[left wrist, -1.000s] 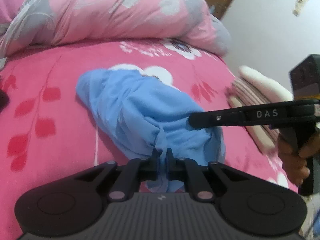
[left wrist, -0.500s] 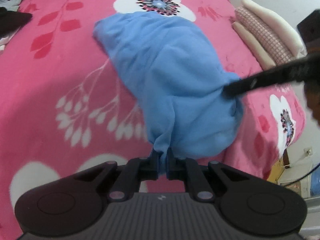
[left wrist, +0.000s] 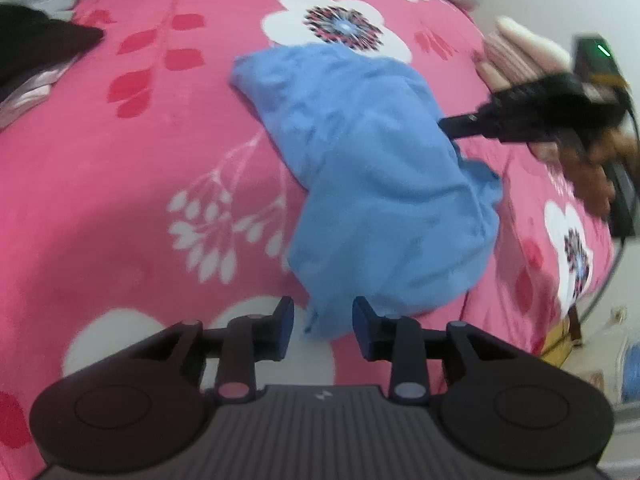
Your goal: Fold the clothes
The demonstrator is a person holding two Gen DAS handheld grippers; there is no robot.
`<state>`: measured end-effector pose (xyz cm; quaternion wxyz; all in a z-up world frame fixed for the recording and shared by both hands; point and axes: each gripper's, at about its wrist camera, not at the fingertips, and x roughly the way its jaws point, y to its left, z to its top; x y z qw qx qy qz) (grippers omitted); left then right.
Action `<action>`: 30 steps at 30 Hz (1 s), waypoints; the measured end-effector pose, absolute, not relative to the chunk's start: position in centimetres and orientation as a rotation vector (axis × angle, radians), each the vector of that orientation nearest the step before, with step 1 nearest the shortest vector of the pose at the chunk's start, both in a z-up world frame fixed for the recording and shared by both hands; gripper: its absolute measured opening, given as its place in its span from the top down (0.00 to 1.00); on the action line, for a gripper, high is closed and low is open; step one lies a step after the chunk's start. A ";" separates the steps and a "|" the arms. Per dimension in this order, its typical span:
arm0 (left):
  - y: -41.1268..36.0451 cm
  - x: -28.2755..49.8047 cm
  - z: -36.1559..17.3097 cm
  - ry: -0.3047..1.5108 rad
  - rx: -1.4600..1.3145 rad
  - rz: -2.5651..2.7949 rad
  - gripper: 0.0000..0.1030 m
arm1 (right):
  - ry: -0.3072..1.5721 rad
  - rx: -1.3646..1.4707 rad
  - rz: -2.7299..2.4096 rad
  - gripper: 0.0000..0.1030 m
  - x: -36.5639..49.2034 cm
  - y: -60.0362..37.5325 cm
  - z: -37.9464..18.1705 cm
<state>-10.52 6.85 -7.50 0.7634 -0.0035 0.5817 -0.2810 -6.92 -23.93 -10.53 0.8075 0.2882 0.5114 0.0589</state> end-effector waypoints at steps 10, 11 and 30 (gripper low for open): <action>10.5 -6.2 -5.7 1.216 -0.193 -0.538 0.50 | 1.000 0.511 0.251 0.97 -7.6 -17.0 -7.2; 10.5 -6.0 -5.7 1.213 -0.190 -0.540 0.50 | 0.984 0.515 0.180 0.97 -7.5 -17.9 -7.3; 13.5 -4.9 -6.4 1.192 -0.319 -0.442 0.48 | 1.024 0.408 0.542 0.97 -8.1 -8.1 -8.5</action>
